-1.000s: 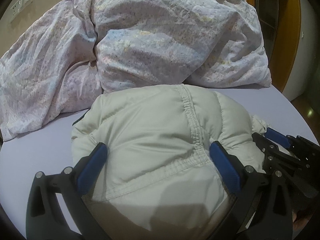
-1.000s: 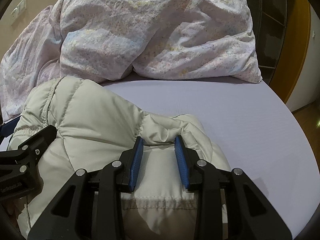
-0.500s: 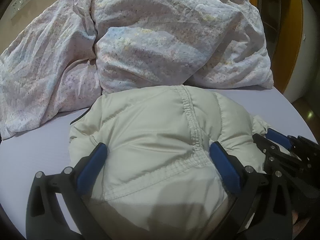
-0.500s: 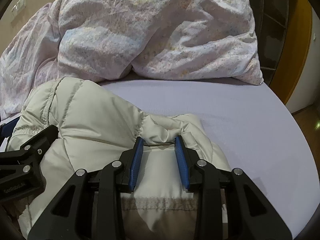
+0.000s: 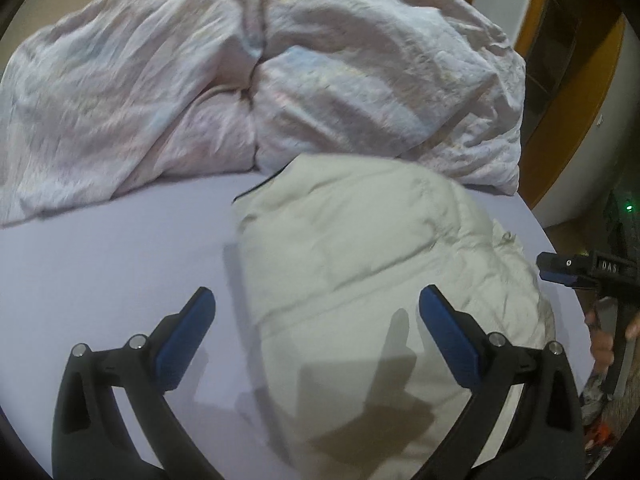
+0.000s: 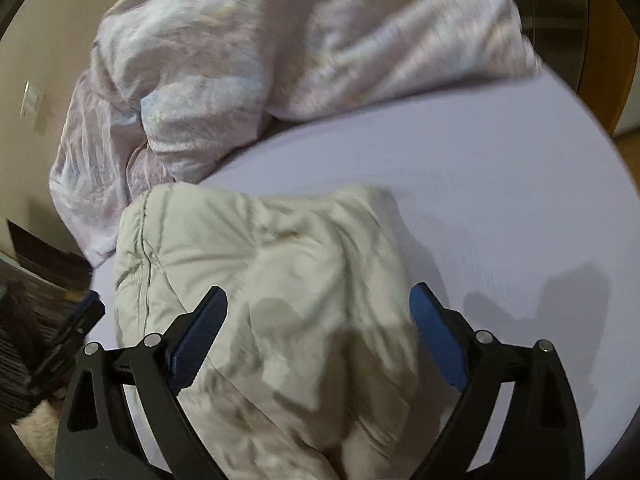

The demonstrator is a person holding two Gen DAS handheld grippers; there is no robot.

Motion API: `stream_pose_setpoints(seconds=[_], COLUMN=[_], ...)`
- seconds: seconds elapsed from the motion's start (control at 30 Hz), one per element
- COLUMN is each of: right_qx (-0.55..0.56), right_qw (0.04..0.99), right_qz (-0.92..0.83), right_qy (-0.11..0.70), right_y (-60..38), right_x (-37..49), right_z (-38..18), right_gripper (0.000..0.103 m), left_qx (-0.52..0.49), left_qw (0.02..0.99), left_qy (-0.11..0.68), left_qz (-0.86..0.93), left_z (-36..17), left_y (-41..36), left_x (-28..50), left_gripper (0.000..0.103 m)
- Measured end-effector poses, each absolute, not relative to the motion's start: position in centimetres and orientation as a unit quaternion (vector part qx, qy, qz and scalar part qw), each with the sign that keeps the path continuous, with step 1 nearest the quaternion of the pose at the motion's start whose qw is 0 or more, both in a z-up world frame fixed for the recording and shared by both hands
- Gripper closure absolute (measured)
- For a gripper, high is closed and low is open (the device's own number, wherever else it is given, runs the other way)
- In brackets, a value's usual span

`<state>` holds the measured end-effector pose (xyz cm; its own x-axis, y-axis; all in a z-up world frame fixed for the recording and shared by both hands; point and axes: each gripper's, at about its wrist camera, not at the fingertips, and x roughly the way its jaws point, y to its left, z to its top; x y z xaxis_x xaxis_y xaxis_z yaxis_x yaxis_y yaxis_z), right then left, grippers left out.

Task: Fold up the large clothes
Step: 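Lift and flip the cream jacket bundle over with both tools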

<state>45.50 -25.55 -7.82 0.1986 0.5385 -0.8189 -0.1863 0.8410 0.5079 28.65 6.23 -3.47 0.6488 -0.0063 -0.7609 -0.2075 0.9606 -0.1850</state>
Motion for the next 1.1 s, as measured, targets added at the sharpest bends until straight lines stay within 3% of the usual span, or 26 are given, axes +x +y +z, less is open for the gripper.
stream_pose_setpoints(seconds=[0.23, 0.57, 0.77, 0.9, 1.1], right_qx=[0.251, 0.298, 0.276, 0.284, 0.298], right_qw=[0.651, 0.587, 0.599, 0.602, 0.598], right_qz=[0.272, 0.305, 0.324, 0.327, 0.320], right_qy=[0.663, 0.688, 0.679, 0.671, 0.672], right_y=[-27.0, -24.3, -22.5, -23.4, -24.0], right_x=[45.0, 44.4, 44.1, 43.6, 43.6], right_z=[-12.3, -15.1, -14.7, -14.7, -15.2], right_gripper=[0.006, 0.001, 0.001, 0.010, 0.010], left_qx=[-0.189, -0.230, -0.275, -0.324, -0.396], left_qw=[0.872, 0.851, 0.836, 0.818, 0.790], left_qy=[0.451, 0.472, 0.476, 0.473, 0.466], left_qz=[0.032, 0.001, -0.016, -0.029, -0.048], left_z=[-5.2, -7.0, -8.0, -9.1, -11.0], left_y=[8.5, 9.2, 10.4, 11.2, 11.5], left_x=[27.2, 26.4, 26.8, 27.4, 28.1], left_gripper=[0.002, 0.002, 0.002, 0.002, 0.002])
